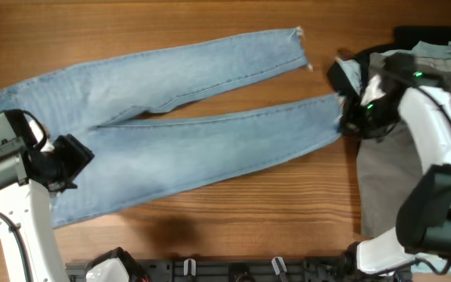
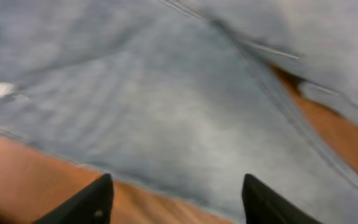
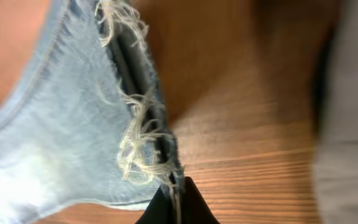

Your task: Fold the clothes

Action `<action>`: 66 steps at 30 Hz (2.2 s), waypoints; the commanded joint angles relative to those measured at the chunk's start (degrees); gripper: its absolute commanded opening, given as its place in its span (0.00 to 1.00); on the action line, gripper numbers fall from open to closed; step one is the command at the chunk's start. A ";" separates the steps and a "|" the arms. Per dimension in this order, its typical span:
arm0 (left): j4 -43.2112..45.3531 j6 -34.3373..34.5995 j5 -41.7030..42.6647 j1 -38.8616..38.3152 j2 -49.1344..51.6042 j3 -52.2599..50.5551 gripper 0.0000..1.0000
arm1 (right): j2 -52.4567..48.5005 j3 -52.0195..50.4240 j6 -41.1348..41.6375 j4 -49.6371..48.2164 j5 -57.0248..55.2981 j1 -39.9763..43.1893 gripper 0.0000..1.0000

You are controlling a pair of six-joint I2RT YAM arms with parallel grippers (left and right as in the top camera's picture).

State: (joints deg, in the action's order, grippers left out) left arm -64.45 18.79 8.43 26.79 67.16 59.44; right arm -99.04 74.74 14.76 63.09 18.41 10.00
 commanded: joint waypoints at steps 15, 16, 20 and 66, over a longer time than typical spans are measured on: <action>4.98 13.03 -11.47 42.51 10.23 0.39 0.56 | 2.08 2.82 -2.58 -0.98 -1.66 0.11 0.05; 5.75 12.68 -12.48 42.49 12.17 0.39 0.56 | 2.10 2.82 -2.62 -1.22 -1.66 0.11 0.05; 9.42 5.31 -16.48 42.51 21.29 0.39 0.36 | 2.10 2.82 -2.62 -2.19 -1.68 0.11 0.06; 28.24 -24.46 16.70 48.33 40.85 1.53 0.63 | 2.10 2.82 -2.51 -3.32 -5.09 0.11 0.11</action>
State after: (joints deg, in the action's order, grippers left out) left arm -36.51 -1.32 19.33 74.98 104.07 60.49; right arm -97.49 76.77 13.13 60.12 14.50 10.17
